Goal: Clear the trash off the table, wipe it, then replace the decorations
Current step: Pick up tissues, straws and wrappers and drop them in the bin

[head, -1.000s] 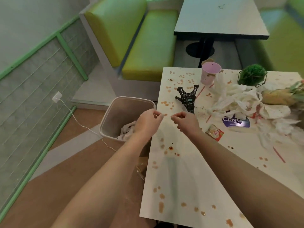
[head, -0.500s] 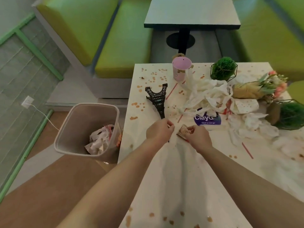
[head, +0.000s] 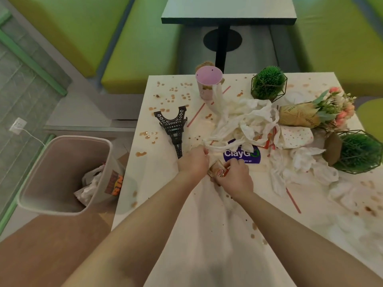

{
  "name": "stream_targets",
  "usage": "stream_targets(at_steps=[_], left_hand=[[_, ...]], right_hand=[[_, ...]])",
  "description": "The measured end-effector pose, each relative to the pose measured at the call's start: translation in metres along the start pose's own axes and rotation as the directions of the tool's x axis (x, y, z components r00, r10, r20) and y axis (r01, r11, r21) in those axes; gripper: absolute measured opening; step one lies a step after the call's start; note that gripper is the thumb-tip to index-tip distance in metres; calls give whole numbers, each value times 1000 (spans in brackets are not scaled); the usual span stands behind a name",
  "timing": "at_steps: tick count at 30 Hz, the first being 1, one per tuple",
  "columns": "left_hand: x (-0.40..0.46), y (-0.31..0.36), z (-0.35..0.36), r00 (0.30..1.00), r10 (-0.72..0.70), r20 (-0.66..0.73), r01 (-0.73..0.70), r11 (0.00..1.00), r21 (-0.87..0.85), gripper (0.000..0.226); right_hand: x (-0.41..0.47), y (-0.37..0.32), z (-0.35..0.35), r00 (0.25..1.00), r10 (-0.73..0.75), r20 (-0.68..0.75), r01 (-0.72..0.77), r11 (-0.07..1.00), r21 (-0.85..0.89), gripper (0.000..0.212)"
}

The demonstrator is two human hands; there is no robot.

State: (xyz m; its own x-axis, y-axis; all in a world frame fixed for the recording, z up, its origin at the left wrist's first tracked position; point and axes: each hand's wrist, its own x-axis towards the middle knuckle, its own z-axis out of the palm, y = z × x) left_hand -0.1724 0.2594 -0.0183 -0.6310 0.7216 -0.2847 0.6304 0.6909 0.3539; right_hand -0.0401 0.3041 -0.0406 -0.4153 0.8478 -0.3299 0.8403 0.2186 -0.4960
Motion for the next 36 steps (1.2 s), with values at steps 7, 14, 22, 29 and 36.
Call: stream_targets(at_steps=[7, 14, 22, 29, 36], left_hand=[[20, 4, 9, 997, -69, -28, 71, 994, 81, 29], [23, 8, 9, 979, -200, 33, 199, 979, 40, 23], [5, 18, 15, 961, -242, 135, 245, 970, -1, 28], [-26, 10, 20, 959, -210, 191, 217, 976, -14, 33], [-53, -20, -4, 965, -110, 239, 202, 892, -404, 8]], right_hand=[[24, 18, -16, 998, 34, -56, -26, 989, 144, 46], [30, 23, -23, 998, 66, -23, -57, 955, 290, 27], [23, 20, -29, 997, 80, 11, -78, 925, 371, 20], [6, 13, -28, 991, 130, 12, -121, 881, 458, 18], [-18, -9, -24, 991, 133, 18, -121, 818, 562, 19]])
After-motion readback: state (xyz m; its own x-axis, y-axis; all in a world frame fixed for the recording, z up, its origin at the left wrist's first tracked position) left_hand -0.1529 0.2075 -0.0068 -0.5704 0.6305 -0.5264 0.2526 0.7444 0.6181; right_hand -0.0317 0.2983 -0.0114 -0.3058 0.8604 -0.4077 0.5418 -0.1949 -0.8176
